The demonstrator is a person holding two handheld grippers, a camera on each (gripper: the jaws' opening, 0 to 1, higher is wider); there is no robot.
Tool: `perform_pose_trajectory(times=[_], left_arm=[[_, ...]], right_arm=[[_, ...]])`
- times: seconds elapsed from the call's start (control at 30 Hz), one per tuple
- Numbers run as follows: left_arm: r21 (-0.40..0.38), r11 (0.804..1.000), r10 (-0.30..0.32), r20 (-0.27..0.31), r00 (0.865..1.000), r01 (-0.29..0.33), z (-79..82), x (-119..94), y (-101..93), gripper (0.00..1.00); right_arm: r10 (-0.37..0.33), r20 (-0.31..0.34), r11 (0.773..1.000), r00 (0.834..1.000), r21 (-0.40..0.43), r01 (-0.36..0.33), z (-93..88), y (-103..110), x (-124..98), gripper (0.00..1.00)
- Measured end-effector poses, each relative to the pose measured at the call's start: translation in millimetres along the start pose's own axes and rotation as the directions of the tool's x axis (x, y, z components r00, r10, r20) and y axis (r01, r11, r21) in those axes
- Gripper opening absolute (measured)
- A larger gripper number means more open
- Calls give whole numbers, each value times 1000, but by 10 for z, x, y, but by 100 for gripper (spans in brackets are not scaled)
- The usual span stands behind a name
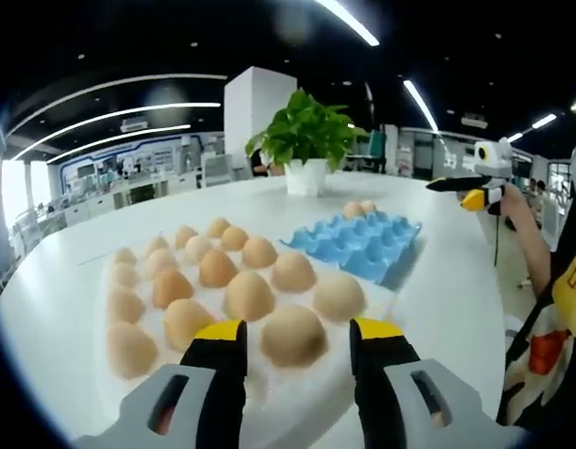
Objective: Pick up the eggs on the table and place them into the egg tray on the table
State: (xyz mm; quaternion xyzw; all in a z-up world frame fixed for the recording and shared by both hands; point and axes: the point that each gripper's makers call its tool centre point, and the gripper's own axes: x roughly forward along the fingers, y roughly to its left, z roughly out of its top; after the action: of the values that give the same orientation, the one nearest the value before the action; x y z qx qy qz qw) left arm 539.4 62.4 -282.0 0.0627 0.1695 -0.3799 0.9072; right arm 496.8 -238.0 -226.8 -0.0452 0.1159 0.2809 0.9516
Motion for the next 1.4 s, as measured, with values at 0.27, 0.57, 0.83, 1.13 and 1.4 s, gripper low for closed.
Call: perform_pose_trajectory(times=[0.27, 0.57, 0.83, 1.13, 1.4], left_arm=[[0, 1000, -4, 2, 1000, 4, 0, 5, 0, 39], [8, 1000, -6, 6, 1000, 6, 4, 7, -4, 33], [27, 999, 19, 17, 1000, -19, 11, 0, 29, 26], [38, 999, 24, 28, 999, -25, 14, 3, 28, 26], [72, 997, 24, 68, 997, -29, 32, -13, 30, 26]], right_arm=[[3, -6, 1000, 1000, 0, -3, -27, 18, 5, 90], [-1, -6, 1000, 1000, 2, 1, -33, 14, -7, 90], [-2, -5, 1000, 1000, 4, 2, -32, 18, -13, 90], [-6, -5, 1000, 1000, 6, 6, -40, 20, -33, 90], [-8, -3, 1000, 1000, 8, 8, -33, 21, -37, 90]])
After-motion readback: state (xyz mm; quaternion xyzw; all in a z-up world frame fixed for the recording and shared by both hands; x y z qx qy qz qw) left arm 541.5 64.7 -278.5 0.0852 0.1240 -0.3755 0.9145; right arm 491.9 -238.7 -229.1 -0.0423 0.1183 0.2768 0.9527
